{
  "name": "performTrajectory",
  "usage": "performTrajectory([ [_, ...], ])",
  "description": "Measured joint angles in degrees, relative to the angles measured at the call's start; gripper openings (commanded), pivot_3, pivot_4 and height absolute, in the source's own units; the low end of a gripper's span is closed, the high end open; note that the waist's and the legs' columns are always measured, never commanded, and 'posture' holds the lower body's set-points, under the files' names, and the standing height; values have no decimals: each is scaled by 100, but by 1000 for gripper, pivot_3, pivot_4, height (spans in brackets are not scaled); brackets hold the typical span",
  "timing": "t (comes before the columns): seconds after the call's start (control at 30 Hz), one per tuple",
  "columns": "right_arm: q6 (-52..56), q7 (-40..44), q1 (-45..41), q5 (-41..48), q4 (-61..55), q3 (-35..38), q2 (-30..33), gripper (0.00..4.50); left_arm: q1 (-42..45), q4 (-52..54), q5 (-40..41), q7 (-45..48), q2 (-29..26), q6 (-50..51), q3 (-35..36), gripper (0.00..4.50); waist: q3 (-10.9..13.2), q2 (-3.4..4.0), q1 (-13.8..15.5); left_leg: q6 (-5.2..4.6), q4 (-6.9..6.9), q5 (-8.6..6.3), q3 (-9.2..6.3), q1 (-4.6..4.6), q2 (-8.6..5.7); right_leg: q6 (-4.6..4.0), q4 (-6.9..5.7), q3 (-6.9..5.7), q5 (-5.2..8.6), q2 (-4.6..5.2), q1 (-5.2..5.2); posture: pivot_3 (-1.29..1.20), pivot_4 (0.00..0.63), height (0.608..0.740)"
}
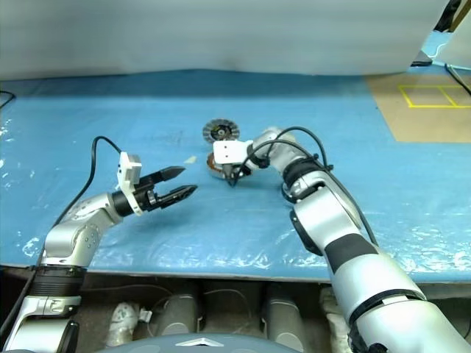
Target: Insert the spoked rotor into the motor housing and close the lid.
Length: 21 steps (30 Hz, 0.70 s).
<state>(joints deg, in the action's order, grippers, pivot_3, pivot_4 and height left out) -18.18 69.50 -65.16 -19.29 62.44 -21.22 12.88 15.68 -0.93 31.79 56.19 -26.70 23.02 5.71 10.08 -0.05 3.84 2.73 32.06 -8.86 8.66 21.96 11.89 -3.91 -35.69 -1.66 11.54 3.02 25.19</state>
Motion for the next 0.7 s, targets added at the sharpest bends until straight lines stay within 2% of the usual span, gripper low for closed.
performTrajectory([
  [0.07,409,369,620,367,-967,141,136,2047,20,-66,-1,-1,-6,-4,39,4500,0,-1,-7,-1,-1,1,1,-2,0,0,1,1,0,-2,-1,0,150,740],
  [0.17,1148,403,1586,575,-2589,196,375,2047,63,-122,-3,6,-4,-10,52,4500,-1,-3,8,0,-1,0,1,-18,0,0,3,1,0,-4,-14,0,150,740],
  [0.37,2996,407,2567,844,-4608,150,479,2047,339,-433,-25,100,-3,-25,45,4500,-2,-5,9,1,-30,-1,2,-107,-3,50,19,7,29,-4,-86,0,150,740],
  [0.6,2963,355,2759,721,-5197,-274,637,2047,632,-667,-52,241,57,-50,-41,4500,-17,-28,-15,1,-77,0,9,-117,-7,47,60,11,26,-3,-92,0,150,740],
  [0.63,2860,339,2745,711,-5186,-332,652,2047,631,-674,-55,253,72,-50,-64,4500,-18,-29,-26,2,-84,0,9,-116,-5,19,68,9,10,-6,-92,0,150,740],
  [0.7,2686,329,2686,691,-5119,-426,676,2771,631,-689,-61,264,81,-50,-87,4500,-19,-30,-64,2,-91,0,9,-113,-5,10,77,7,5,-8,-92,0,150,740],
])
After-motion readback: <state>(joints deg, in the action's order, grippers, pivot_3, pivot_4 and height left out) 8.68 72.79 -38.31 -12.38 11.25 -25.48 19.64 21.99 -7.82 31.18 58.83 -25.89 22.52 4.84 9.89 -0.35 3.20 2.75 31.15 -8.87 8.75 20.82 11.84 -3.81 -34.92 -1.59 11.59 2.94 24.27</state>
